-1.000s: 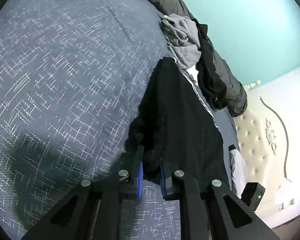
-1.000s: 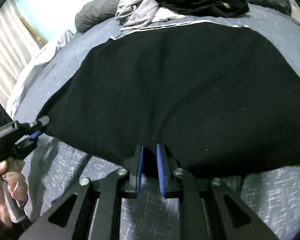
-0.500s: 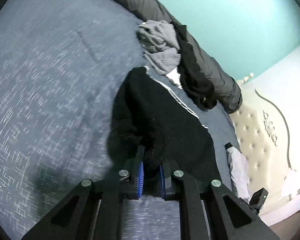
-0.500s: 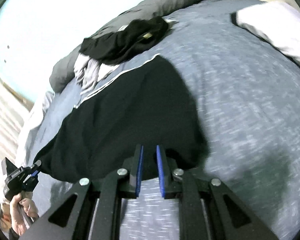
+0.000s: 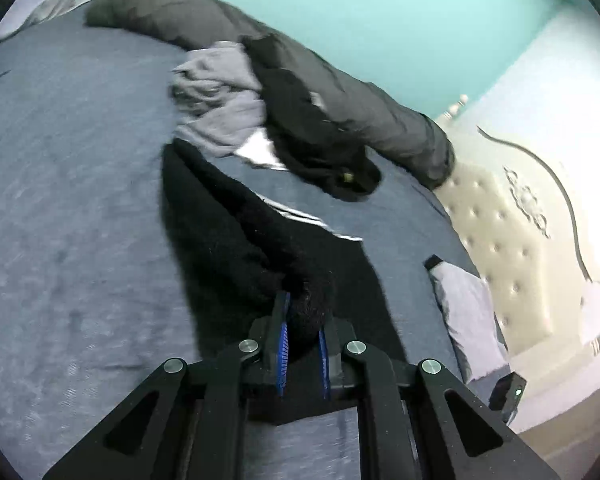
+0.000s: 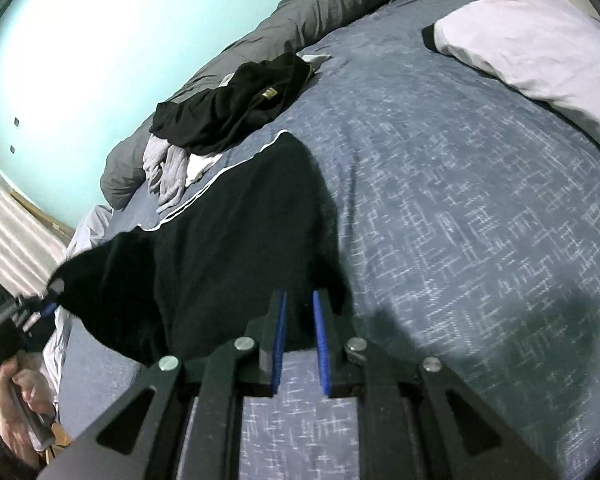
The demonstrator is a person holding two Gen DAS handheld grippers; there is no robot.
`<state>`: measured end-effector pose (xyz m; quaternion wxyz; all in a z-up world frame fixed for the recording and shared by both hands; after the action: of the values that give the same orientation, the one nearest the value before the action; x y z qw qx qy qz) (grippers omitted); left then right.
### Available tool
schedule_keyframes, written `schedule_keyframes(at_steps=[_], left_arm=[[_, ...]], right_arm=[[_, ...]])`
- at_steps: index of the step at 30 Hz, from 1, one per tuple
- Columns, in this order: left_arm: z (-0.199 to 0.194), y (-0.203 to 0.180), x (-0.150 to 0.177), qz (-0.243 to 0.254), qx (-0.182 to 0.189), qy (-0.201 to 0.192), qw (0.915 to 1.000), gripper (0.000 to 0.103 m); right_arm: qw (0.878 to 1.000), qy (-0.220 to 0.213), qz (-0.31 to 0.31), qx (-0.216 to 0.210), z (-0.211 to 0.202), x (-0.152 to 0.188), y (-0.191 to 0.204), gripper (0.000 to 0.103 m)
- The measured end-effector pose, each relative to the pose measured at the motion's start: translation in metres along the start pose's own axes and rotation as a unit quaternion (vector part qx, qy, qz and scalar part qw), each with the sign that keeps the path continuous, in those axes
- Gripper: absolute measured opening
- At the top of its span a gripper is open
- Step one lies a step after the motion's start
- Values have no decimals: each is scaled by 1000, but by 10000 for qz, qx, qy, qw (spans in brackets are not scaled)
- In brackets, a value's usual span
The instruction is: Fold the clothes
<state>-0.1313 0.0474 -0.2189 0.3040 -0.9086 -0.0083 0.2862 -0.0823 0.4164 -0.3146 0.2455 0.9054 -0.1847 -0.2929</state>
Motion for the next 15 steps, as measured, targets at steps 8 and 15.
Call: schedule_keyframes(at_steps=[8, 15], left_arm=[[85, -122, 28, 940, 393, 621, 9929, 12], [173, -152, 106, 1454, 106, 1744, 9738, 12]], right_arm=[[9997, -55, 214, -61, -12, -4, -22, 13], [9994, -40, 293, -164, -12, -10, -30, 13]])
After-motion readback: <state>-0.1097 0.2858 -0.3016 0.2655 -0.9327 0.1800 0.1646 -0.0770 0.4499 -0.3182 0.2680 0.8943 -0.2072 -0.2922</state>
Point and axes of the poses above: each gripper's, at about its wrist camera, not at the fingertips, and z roughly the way its jaws point, y to its left, x to its underside, the point moved 2 cm from there along z, roughly the way its jaws point, and after that the axes turned 6 degrees about y, right-handed, at the moved point
